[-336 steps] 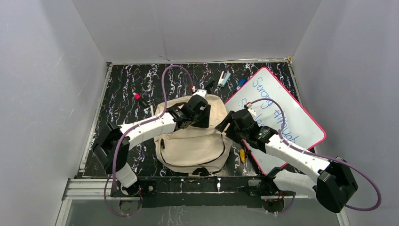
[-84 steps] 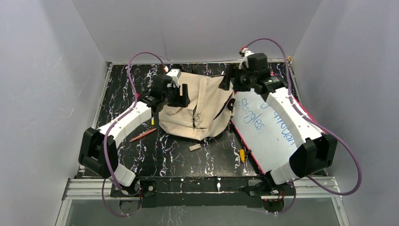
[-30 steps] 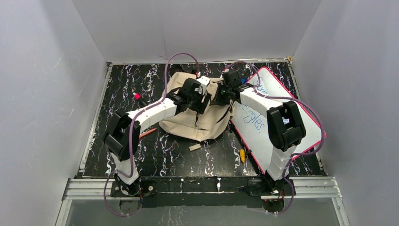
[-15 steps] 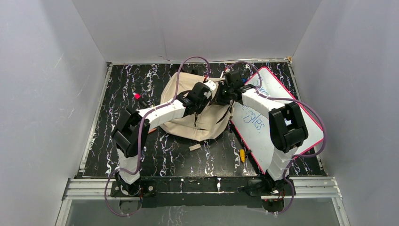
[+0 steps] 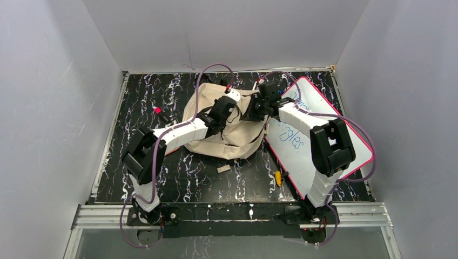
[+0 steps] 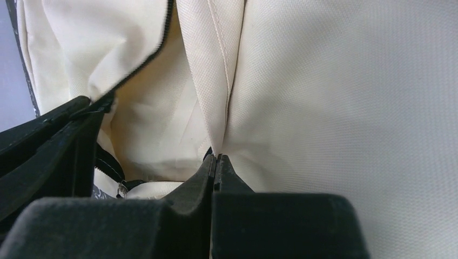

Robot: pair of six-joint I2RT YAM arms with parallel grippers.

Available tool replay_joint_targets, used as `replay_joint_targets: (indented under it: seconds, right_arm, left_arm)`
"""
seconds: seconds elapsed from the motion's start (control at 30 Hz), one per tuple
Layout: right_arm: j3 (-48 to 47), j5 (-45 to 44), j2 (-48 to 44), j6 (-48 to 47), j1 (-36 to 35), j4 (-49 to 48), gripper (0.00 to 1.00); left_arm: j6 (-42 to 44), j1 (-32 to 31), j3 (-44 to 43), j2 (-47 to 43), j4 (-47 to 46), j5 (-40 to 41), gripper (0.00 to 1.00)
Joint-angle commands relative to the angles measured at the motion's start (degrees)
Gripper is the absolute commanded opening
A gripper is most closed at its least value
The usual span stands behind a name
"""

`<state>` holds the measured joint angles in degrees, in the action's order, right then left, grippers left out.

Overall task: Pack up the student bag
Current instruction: Adjust the student bag at the center of the board, then pick up the stationery from the center of the board.

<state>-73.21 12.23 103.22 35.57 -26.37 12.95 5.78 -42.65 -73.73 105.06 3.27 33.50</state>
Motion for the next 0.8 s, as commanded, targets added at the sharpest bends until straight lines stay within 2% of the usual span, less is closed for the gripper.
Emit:
replay_joint_targets:
  seconds: [0.0, 0.1, 0.3, 0.47, 0.6, 0.77]
  right_arm:
    - [0.8, -0.4, -3.7, -1.9, 0.4, 2.1, 0.0]
    - [0.7, -0.6, -4.3, -2.2, 0.4, 2.7, 0.01]
    - [-0.4, 0.0, -6.4, -3.1, 0.4, 3.4, 0.05]
    - [-3.2, 0.6, -10.7, -6.6, 0.4, 6.6, 0.16]
    - [-2.5, 0.2, -16.2, -8.5, 0.4, 10.4, 0.34]
    - [2.5, -1.3, -24.7, -8.6, 0.4, 17.4, 0.41]
  left_arm:
    - [-2.4, 1.1, 4.0, -8.0, -4.4, 5.1, 0.07]
    - [-5.1, 1.1, 8.2, -11.6, -8.6, 4.5, 0.0]
    - [-7.8, 1.2, 14.3, -15.9, -15.3, 1.6, 0.0]
    - [-8.2, 1.2, 15.5, -16.2, -16.6, 0.8, 0.0]
    - [-7.9, 1.2, 15.6, -16.4, -16.8, -0.7, 0.0]
    - [-8.9, 1.4, 17.0, -16.7, -18.8, -1.5, 0.0]
